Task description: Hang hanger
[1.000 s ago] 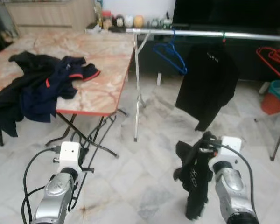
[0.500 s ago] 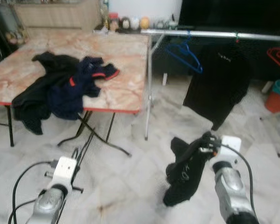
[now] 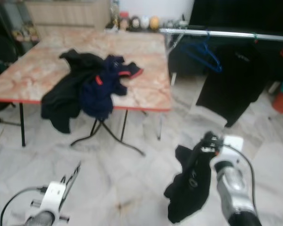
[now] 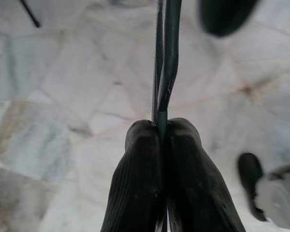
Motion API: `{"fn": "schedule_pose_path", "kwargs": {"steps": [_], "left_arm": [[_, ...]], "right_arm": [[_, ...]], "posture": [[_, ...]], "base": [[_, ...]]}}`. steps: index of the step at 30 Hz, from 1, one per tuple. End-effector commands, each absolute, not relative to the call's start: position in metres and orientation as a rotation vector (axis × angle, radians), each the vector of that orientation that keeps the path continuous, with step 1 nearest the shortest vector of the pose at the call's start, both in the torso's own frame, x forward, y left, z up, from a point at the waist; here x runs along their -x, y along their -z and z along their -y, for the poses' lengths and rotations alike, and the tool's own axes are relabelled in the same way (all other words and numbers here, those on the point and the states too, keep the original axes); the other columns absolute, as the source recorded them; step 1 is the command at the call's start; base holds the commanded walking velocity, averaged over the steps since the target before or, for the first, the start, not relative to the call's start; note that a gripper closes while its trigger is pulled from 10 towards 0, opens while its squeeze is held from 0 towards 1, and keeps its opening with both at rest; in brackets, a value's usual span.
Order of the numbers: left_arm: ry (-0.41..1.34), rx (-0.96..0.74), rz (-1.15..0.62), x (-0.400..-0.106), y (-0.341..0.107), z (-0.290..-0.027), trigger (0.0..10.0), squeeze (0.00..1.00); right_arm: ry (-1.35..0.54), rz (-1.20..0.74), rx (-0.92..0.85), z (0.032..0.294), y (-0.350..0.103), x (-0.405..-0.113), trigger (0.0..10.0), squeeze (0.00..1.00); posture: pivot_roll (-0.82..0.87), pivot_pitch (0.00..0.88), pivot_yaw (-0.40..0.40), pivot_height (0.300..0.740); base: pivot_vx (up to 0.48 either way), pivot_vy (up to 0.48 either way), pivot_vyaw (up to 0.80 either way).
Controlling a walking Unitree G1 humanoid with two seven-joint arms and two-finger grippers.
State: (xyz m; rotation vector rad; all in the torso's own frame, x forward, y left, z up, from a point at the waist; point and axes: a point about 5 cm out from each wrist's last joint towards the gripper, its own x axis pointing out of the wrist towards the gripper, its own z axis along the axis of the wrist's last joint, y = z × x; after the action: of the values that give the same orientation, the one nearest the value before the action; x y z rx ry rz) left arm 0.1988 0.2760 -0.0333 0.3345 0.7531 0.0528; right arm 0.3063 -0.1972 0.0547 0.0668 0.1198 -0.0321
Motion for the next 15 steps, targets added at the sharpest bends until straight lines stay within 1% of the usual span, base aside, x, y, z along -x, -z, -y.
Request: {"fn": "schedule_pose_path", "kwargs": {"steps": [1,11,12,15], "left_arm": [[-0.059,-0.334,-0.747,-0.201,0.033,-0.275,10.0,0.00],[-0.037,-0.355,-0.800,-0.195,0.045,-0.272,10.0,0.00],[-0.033,-0.358,-0.833,-0.190,0.051,-0.271,10.0,0.00],[-0.030,-0.361,-0.844,-0.188,0.053,-0.270,10.0,0.00]], "right_arm": [[0.048,-0.074,-0.045,0.205,-0.065,-0.310,10.0,0.00],[0.045,-0.051,-0.034,0.203,-0.071,-0.315,10.0,0.00],[0.041,-0.044,-0.033,0.202,-0.073,-0.316,10.0,0.00],[0.040,-0.042,-0.032,0.202,-0.074,-0.316,10.0,0.00]], "posture": [[0.04,0.000,-0.004,0.719],[0.04,0.000,0.002,0.719],[0.03,0.000,0.006,0.719],[0.03,0.000,0.006,0.719]], "base": [[0.000,0.382,0.00],[0.000,0.382,0.00],[0.000,0.379,0.00],[0.000,0.379,0.00]]}}
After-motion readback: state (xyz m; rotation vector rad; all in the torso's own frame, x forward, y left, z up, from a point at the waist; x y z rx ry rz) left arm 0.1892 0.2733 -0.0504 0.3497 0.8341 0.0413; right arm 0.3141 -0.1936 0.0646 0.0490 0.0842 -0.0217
